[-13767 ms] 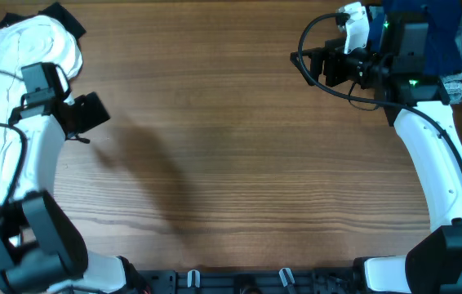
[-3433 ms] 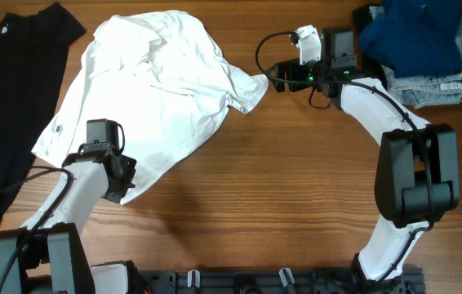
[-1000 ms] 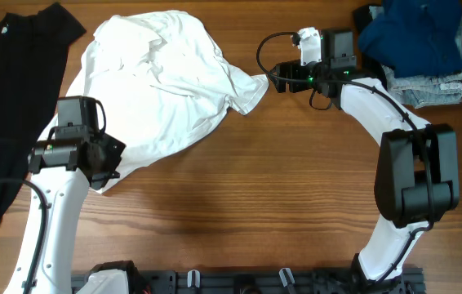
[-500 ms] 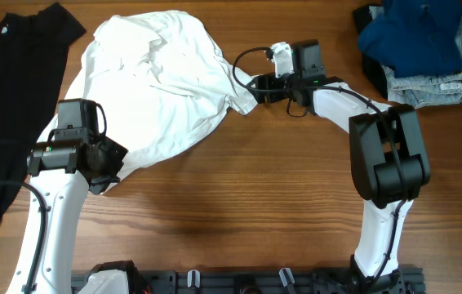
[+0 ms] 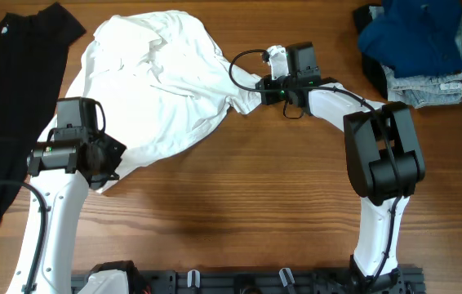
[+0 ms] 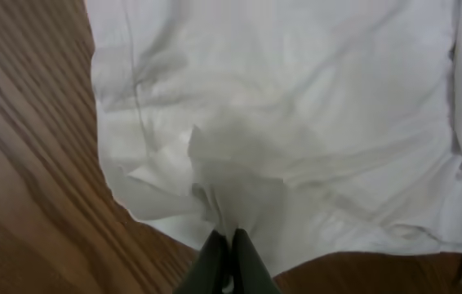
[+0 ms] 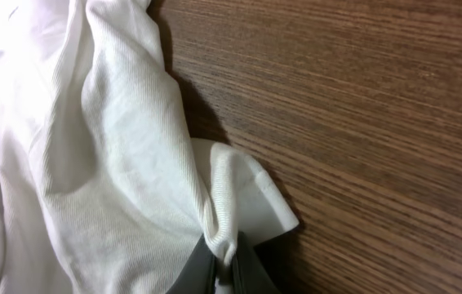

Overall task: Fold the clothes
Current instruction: 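Lift the T-shirt with both grippers and shake it out in the air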

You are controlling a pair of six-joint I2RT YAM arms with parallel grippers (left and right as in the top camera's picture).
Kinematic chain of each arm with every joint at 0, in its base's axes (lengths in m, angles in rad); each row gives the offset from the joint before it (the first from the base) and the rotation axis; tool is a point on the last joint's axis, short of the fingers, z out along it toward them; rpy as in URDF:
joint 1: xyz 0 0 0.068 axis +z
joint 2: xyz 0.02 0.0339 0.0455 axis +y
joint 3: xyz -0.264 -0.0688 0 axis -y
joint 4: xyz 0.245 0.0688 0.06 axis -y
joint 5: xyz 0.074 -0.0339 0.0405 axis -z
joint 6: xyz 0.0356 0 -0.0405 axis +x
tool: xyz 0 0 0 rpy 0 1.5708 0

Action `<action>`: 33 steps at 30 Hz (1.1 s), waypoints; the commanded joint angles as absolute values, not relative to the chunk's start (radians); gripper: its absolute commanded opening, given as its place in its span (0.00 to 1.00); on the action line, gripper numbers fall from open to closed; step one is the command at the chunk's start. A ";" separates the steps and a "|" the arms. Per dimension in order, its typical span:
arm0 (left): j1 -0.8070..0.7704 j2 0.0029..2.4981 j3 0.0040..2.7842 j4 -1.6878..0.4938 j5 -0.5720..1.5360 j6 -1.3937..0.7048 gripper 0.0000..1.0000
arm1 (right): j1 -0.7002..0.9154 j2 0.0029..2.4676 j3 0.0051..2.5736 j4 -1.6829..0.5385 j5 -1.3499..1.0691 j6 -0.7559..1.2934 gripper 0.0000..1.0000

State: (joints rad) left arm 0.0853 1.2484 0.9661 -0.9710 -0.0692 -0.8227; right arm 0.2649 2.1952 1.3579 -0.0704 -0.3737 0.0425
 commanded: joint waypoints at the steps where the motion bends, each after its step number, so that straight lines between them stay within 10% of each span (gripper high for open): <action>1: 0.087 1.222 0.978 -0.876 -0.098 -0.721 0.04 | 0.229 2.109 1.397 -0.132 -0.373 0.063 0.04; 33: 0.087 1.132 1.788 -0.689 -0.113 -0.390 0.04 | -0.096 1.541 2.272 -0.973 -0.328 -0.104 0.04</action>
State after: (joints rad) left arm 0.0853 1.1397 1.7760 -0.7181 -0.0811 -0.4736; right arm -0.0505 1.5848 2.2246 -0.9695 -0.3569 -0.0959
